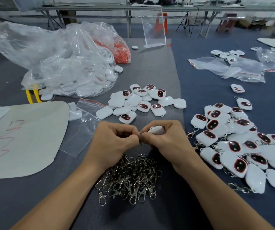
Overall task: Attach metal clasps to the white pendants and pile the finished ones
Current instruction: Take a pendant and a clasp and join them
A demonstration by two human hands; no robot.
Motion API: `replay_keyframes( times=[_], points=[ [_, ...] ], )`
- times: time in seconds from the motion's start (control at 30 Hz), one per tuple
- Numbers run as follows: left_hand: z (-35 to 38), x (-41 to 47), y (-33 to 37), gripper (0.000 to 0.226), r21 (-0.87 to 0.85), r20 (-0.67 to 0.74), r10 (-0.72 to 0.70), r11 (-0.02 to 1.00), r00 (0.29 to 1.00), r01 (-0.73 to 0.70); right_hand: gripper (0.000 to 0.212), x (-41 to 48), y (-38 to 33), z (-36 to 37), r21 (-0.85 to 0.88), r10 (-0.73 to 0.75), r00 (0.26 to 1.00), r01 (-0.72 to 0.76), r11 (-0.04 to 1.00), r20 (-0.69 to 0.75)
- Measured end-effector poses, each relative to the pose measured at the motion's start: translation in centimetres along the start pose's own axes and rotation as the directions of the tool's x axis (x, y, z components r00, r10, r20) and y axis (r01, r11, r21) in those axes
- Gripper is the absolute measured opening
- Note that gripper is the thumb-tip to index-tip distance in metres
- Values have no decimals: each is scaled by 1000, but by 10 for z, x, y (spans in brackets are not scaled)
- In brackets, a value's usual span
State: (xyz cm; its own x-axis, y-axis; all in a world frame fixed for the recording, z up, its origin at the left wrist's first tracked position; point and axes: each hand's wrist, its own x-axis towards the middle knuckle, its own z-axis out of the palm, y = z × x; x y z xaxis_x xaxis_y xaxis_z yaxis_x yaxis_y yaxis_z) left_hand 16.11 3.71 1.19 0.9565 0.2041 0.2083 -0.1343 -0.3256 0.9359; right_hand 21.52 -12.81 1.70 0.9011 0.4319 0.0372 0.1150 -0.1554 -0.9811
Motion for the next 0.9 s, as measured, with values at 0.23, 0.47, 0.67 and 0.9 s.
replay_keyframes(
  times=[0.23,0.47,0.67,0.9],
  points=[
    [0,-3,1,8,370,-214,164,926,963,-76,34,3,2,-4,-174,-11,979,-25,984,-204],
    [11,0,1,9,750,147,211,613,966,-248,35,8,2,-24,-241,-27,990,-8,970,-139],
    [5,10,-3,21,572,139,91,805,986,-154,33,10,5,-28,-288,30,998,-45,956,-55],
    [0,13,-7,22,478,220,56,864,974,-157,25,13,5,-22,-238,13,998,-26,971,-55]
  ],
)
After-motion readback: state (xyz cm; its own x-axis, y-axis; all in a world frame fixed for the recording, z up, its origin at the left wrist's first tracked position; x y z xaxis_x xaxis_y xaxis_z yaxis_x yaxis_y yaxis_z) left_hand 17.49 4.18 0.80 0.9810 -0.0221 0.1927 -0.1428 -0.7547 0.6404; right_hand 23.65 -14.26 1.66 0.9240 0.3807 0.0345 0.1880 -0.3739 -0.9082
